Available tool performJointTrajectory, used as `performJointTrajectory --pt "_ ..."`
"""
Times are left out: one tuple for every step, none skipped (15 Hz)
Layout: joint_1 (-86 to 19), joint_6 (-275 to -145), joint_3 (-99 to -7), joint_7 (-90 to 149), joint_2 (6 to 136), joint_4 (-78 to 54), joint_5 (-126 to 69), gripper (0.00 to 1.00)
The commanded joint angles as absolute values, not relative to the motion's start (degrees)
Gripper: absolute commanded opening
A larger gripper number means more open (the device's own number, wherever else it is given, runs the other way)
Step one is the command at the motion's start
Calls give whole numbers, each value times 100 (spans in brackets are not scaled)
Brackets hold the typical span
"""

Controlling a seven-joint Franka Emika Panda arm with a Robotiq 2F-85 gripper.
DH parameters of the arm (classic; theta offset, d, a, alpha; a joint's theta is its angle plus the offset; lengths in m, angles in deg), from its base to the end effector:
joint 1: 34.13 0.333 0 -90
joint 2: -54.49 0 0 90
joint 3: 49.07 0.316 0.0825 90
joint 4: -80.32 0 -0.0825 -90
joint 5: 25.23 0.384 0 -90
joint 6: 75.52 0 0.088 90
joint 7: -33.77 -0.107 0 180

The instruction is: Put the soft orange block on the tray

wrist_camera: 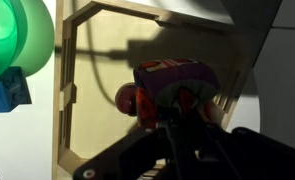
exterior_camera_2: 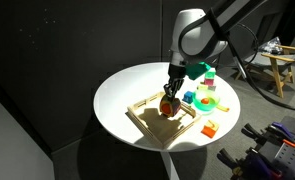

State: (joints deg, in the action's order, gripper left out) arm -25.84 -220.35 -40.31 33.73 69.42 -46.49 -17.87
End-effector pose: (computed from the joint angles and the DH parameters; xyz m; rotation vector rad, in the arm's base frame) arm 0.5334 0.1620 0.2661 -3.0049 -0.2828 -0.0562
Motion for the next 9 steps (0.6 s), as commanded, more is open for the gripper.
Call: performJointTrajectory --pt "-2669 -22150 -3950 3524 7047 -4620 -1583 5" --pt "-2676 -22178 -3952 3531 7070 -4629 -1575 5" --pt "-2688 -22197 -3952 3545 7093 -4638 -1557 5" --pt "-2696 -22221 -3950 3552 7116 -4643 -1548 5" --pt "-2708 -22246 -3951 3557 7141 -4654 -1538 5" --pt "-2718 -22266 -3950 3563 7161 -4661 -1526 5" --pt "-2728 -22282 -3951 3564 7181 -4669 -1528 5" --pt "-2739 -22292 -3952 3565 7198 -4677 -1529 5" --pt "-2750 -22301 -3952 3567 7217 -4680 -1529 5"
